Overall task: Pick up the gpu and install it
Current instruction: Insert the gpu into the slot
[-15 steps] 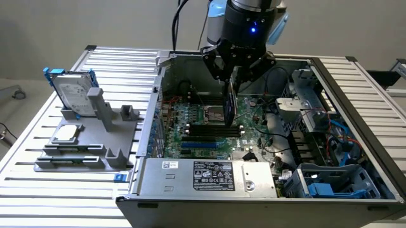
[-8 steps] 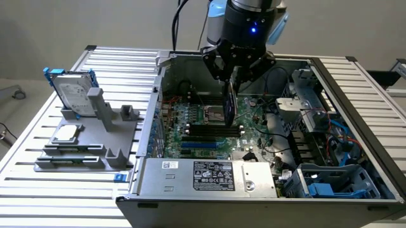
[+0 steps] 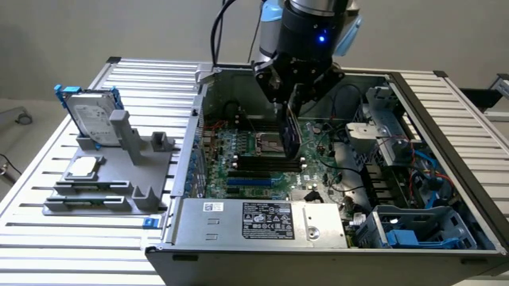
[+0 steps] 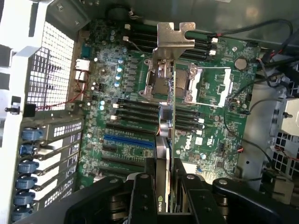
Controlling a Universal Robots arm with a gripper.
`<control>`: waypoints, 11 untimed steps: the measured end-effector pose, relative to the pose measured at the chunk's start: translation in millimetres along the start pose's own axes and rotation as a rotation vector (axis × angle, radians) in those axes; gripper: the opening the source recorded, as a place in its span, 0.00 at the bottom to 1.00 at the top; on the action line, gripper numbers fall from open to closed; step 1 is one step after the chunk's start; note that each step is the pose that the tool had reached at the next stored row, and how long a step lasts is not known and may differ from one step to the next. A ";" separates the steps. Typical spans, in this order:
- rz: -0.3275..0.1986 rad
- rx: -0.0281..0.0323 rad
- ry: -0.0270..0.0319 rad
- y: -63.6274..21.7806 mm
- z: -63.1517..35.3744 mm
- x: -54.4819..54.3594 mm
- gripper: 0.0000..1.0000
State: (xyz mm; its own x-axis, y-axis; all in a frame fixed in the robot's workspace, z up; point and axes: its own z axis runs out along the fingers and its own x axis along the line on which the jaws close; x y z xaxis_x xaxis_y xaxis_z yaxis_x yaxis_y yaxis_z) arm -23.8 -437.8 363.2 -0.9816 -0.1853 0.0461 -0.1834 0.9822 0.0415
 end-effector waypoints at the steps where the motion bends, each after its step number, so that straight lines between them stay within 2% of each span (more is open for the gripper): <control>1: -0.018 0.0007 0.0007 0.0 0.2 0.0 0.27; 11: -0.200 0.0094 0.0084 -0.1 2.0 -0.1 0.27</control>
State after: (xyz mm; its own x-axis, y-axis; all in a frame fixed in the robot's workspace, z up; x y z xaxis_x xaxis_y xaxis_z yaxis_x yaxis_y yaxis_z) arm -23.8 -437.9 361.2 -0.9250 -0.3771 0.0462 -0.3754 0.9260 0.0414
